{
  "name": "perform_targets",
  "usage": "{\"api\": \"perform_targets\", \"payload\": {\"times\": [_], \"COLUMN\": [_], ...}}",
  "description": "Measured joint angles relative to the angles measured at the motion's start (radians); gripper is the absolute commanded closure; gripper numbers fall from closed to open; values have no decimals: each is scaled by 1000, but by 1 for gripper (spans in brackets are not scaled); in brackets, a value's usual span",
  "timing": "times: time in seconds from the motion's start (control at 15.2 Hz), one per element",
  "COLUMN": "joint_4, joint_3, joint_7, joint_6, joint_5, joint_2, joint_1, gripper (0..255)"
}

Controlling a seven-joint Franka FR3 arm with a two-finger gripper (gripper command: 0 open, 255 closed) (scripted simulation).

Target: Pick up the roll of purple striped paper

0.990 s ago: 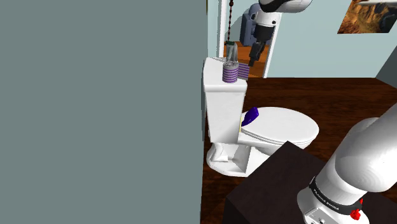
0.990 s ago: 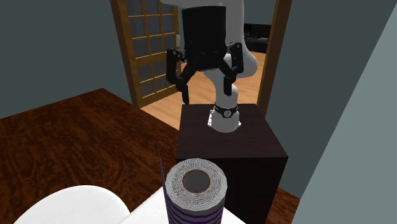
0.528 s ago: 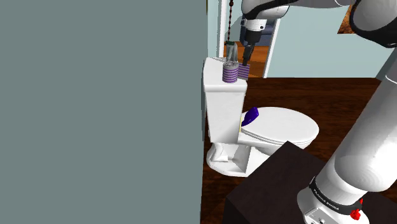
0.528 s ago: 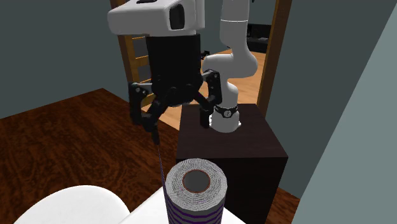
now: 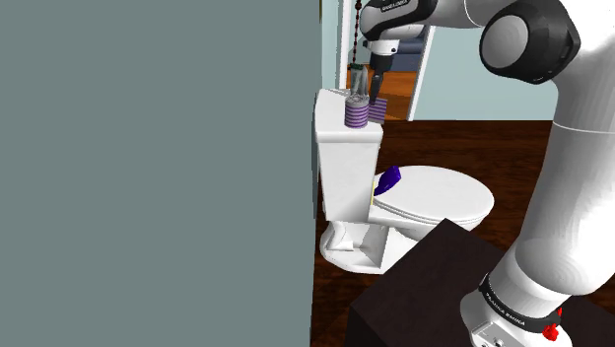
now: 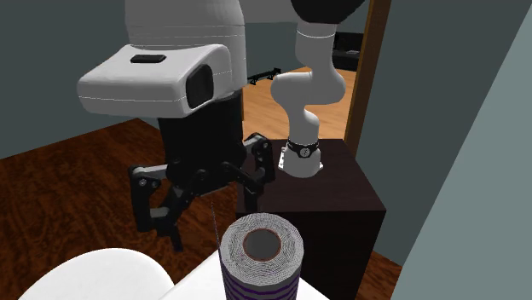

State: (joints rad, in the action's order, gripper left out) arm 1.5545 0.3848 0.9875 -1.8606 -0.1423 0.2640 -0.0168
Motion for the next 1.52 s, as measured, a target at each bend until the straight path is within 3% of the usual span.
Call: {"api": "perform_targets", "payload": {"times": [0.26, 0.33, 0.99, 1.52], "joint_4": [52, 55, 60, -25], "joint_3": [-1, -2, -1, 1], "joint_7": [5, 5, 6, -1], "joint_6": [-49, -55, -62, 29], "joint_5": [0, -2, -2, 3], "joint_2": [-3, 1, -1, -5], "joint_1": [3, 3, 3, 0], "gripper": [0, 255, 255, 255]}}
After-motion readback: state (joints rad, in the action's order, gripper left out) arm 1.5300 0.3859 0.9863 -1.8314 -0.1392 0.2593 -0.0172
